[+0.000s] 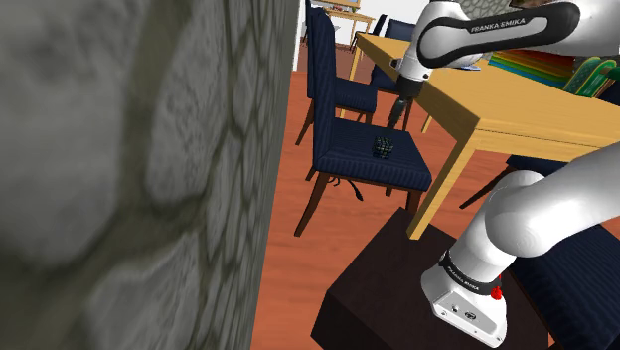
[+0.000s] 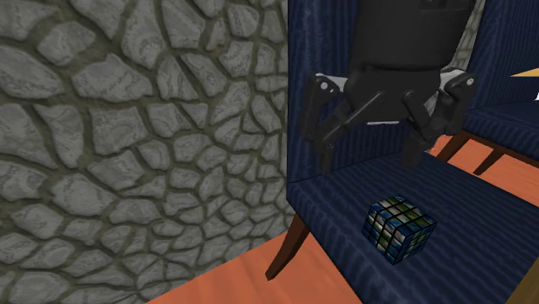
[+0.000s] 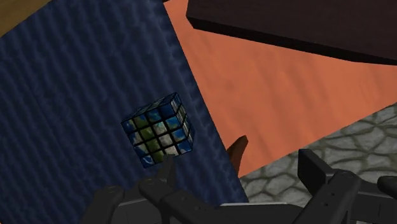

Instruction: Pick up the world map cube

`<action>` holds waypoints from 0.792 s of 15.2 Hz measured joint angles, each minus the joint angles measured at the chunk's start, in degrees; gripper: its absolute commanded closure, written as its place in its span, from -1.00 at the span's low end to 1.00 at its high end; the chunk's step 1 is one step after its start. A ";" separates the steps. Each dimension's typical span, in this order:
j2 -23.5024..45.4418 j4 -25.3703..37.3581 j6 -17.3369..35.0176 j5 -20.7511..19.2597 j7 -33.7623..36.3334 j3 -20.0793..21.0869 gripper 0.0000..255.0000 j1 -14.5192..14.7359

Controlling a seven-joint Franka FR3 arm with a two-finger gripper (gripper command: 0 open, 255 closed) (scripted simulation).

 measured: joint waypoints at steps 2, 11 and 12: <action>3.33 0.37 2.61 -0.24 -3.59 -2.38 -1.00 0.24; 17.37 2.54 13.03 2.52 -15.74 -9.65 -1.00 1.97; 17.88 2.09 13.94 2.69 -15.95 -9.81 -1.00 2.01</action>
